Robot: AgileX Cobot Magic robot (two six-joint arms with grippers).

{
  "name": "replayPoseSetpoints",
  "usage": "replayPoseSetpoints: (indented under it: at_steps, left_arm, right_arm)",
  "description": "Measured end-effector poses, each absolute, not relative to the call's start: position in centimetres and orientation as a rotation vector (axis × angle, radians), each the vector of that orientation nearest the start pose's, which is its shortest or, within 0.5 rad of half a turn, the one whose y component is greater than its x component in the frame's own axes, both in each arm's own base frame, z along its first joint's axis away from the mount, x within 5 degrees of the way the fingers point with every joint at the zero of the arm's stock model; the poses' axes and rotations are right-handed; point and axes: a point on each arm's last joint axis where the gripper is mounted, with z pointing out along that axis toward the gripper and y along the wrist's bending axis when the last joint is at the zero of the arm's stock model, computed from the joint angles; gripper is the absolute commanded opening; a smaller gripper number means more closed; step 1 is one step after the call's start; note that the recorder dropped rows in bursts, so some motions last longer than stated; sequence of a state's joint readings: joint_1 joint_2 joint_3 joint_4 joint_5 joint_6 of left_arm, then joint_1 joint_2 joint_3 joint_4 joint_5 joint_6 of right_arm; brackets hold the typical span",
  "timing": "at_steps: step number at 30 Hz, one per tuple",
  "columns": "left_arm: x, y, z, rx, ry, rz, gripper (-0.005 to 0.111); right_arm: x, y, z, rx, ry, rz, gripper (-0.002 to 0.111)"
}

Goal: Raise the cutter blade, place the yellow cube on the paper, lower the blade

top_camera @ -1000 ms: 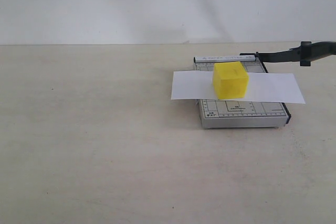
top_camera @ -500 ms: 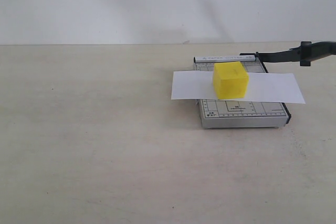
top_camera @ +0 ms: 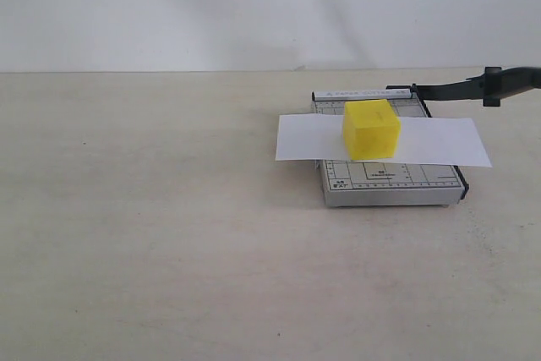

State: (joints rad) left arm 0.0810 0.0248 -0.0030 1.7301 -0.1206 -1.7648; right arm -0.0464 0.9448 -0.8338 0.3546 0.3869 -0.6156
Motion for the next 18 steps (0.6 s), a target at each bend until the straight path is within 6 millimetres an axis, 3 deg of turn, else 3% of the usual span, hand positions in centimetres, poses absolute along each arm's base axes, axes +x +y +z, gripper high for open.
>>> replayPoseSetpoints:
  at_steps: [4, 6, 13, 18]
  left_arm:
    - [5.8, -1.0, 21.0, 0.044, 1.534, -0.084, 0.004]
    - [5.8, -1.3, 21.0, 0.074, 1.54, -0.111, 0.004]
    - [5.7, -2.0, 20.9, 0.13, 1.55, -0.165, 0.004]
    - [5.7, -2.0, 20.8, 0.138, 1.552, -0.166, 0.004]
  right_arm:
    - [22.3, 0.0, 34.5, -0.26, 1.963, -0.075, 0.055]
    - [23.8, -0.1, 33.8, -0.235, 2.007, -0.05, 0.061]
    - [28.3, 0.0, 33.1, -0.099, 2.147, 0.089, 0.061]
    - [29.7, 0.2, 31.4, -0.05, 2.287, 0.169, 0.061]
